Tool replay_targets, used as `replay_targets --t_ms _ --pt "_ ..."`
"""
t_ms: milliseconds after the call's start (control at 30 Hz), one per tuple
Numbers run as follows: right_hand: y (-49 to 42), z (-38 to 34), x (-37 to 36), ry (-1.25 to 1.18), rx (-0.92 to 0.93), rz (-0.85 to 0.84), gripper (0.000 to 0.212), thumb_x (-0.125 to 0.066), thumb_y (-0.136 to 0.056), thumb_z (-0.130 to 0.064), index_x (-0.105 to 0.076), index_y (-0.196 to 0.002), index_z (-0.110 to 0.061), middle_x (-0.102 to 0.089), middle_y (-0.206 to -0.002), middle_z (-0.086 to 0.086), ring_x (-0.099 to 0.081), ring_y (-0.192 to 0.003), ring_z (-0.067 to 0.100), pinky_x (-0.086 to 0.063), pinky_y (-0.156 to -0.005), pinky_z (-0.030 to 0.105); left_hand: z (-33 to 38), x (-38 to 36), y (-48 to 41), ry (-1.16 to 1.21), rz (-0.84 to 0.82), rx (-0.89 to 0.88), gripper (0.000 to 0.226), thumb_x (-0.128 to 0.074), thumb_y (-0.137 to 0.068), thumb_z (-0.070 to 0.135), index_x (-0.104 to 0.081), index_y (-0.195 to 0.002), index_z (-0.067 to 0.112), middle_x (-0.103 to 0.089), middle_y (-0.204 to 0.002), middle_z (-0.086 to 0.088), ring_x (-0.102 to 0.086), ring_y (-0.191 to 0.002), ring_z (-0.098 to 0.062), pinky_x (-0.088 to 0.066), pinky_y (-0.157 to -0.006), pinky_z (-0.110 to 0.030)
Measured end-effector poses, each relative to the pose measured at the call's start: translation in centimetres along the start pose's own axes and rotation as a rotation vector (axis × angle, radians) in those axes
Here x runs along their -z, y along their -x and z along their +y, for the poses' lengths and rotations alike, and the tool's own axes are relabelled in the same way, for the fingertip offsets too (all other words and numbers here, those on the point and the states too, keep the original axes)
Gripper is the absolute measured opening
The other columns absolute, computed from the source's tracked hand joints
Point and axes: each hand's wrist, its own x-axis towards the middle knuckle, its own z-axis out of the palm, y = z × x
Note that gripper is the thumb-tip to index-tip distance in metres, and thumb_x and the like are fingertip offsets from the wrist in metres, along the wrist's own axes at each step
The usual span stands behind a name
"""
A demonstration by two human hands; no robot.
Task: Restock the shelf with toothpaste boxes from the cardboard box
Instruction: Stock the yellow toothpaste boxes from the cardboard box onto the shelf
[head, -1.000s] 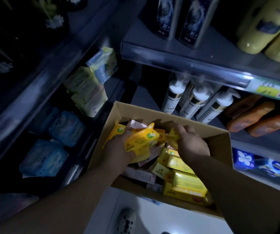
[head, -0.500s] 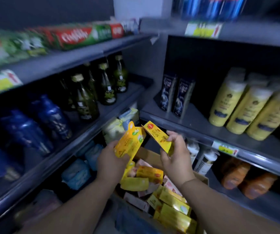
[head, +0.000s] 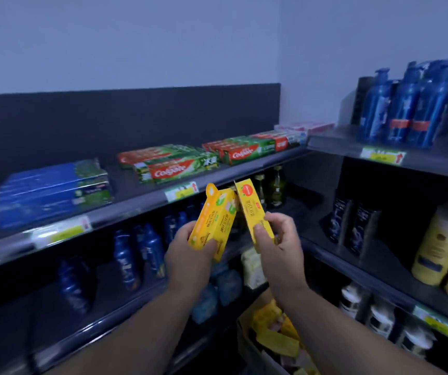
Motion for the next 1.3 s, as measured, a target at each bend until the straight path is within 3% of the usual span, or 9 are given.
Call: replay_targets --t_ms 133,267,367,567,667,800,967,1167,1300 --pt "1.4 -2.1 -5.2 -0.118 -0.086 -0.275 0.054 -0.066 -0.089 -0.014 -0.039 -0.126 -0.044 -0.062 -0.116 -0.017 -0.062 -0.102 -0.002 -0.051 -0.073 0.019 0.8 6.7 0.3 -0.012 0.061 -0.013 0.04 -0.07 -0.084 0.018 -0.056 -0.122 0.025 -0.068 -0.093 0.009 -0.066 -0.07 -0.008 -0.049 -0.052 -0.018" --pt "4.5 -4.4 -13.0 -0.1 -0.113 -0.476 0.086 -0.071 -0.084 -0.009 -0.025 -0.145 -0.046 -0.065 -0.121 -0.002 -0.068 -0.102 0.016 -0.058 -0.082 0.043 0.8 16.8 1.4 -0.042 0.133 -0.035 0.038 -0.071 -0.082 0.016 -0.057 -0.113 0.031 -0.066 -0.089 0.016 -0.064 -0.069 -0.002 -0.048 -0.054 -0.014" --pt "7.7 -7.1 -19.1 -0.002 -0.044 -0.556 0.098 -0.074 -0.081 -0.015 -0.013 -0.145 -0.057 -0.064 -0.119 -0.006 -0.07 -0.097 0.016 -0.059 -0.072 0.041 0.3 25.4 3.0 -0.1 0.176 -0.074 0.038 -0.072 -0.082 0.014 -0.056 -0.11 0.034 -0.066 -0.09 0.018 -0.063 -0.069 0.004 -0.047 -0.057 -0.01" --pt "16.5 -13.7 -31.4 0.068 0.061 -0.706 0.127 -0.084 -0.067 -0.012 0.005 -0.145 -0.058 -0.059 -0.119 -0.014 -0.067 -0.099 0.011 -0.055 -0.091 0.04 -0.8 42.8 7.1 -0.215 0.282 -0.07 0.044 -0.07 -0.078 0.01 -0.058 -0.115 0.031 -0.068 -0.086 0.012 -0.062 -0.065 0.0 -0.049 -0.057 -0.014" --pt "21.2 -16.3 -37.5 0.075 0.112 -0.729 0.12 -0.083 -0.049 -0.031 -0.008 -0.136 -0.068 -0.054 -0.127 -0.005 -0.063 -0.108 0.018 -0.053 -0.092 0.046 -1.3 50.9 9.3 -0.283 0.344 -0.071 0.044 -0.07 -0.077 0.012 -0.06 -0.116 0.03 -0.068 -0.088 0.011 -0.064 -0.071 -0.005 -0.051 -0.06 -0.02" --pt "26.2 -19.0 -44.7 0.015 0.128 -0.748 0.092 -0.084 -0.067 -0.018 -0.029 -0.133 -0.049 -0.062 -0.103 -0.011 -0.064 -0.094 0.013 -0.053 -0.092 0.044 -2.3 60.0 12.1 -0.376 0.454 -0.065 0.046 -0.07 -0.076 0.014 -0.06 -0.117 0.032 -0.067 -0.095 0.013 -0.063 -0.082 -0.005 -0.052 -0.069 -0.022" --pt "31.0 -21.0 -52.2 0.018 0.116 -0.739 0.057 -0.079 -0.07 -0.029 -0.035 -0.103 -0.046 -0.067 -0.087 -0.006 -0.066 -0.084 0.022 -0.055 -0.081 0.049 -3.8 68.2 14.7 -0.428 0.559 -0.019 0.046 -0.07 -0.077 0.015 -0.058 -0.119 0.031 -0.066 -0.096 0.012 -0.064 -0.082 -0.005 -0.054 -0.069 -0.025" --pt "33.6 -22.1 -59.4 0.0 0.145 -0.864 0.062 -0.071 -0.071 -0.037 -0.035 -0.118 -0.057 -0.064 -0.099 -0.001 -0.066 -0.088 0.02 -0.058 -0.078 0.045 -6.3 75.0 15.4 -0.49 0.705 0.069 0.05 -0.072 -0.079 0.016 -0.055 -0.125 0.027 -0.064 -0.099 0.011 -0.062 -0.083 -0.005 -0.049 -0.064 -0.017" --pt "33.0 -22.0 -63.7 -0.005 0.188 -0.914 0.046 -0.071 -0.075 -0.035 -0.042 -0.105 -0.054 -0.062 -0.103 0.001 -0.063 -0.091 0.019 -0.058 -0.077 0.043 -7.7 77.9 14.0 -0.554 0.782 0.126 0.053 -0.072 -0.079 0.018 -0.054 -0.129 0.025 -0.062 -0.105 0.007 -0.06 -0.088 -0.011 -0.046 -0.062 -0.015"
